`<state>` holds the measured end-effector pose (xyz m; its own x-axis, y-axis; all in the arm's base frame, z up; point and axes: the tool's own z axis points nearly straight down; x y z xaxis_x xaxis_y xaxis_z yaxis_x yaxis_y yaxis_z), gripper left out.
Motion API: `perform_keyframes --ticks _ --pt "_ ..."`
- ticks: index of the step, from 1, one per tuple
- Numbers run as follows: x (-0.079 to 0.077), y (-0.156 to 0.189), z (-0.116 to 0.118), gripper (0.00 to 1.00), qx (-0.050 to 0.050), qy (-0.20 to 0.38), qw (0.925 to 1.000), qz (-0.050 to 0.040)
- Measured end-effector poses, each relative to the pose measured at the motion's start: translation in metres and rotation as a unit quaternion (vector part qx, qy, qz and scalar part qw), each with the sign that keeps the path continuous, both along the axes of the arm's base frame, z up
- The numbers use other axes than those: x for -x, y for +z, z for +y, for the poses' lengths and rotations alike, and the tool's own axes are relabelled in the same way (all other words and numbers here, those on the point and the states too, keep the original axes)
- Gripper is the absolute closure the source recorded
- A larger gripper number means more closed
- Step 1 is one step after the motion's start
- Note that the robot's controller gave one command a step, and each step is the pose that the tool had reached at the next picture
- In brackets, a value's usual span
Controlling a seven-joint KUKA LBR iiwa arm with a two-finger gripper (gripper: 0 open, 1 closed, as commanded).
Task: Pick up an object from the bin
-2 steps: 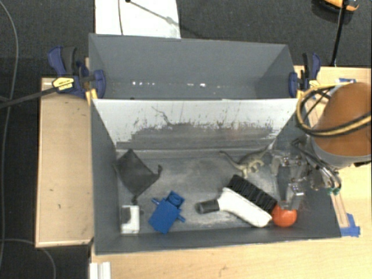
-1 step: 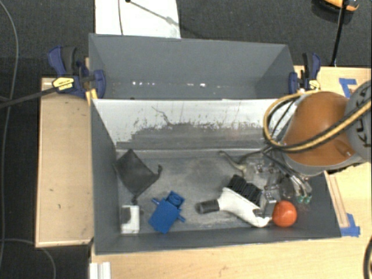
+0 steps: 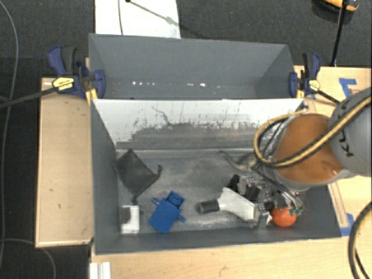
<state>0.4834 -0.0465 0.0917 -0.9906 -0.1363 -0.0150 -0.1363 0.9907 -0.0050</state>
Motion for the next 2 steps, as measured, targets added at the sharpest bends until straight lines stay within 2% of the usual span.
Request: perform_keyframes --ticks 1,2 --pt "-0.003 -0.03 0.003 0.0 0.0 -0.009 0.9999 -0.0053" --pt "-0.017 -0.013 0.024 0.0 0.001 0.026 0.9997 0.0001"
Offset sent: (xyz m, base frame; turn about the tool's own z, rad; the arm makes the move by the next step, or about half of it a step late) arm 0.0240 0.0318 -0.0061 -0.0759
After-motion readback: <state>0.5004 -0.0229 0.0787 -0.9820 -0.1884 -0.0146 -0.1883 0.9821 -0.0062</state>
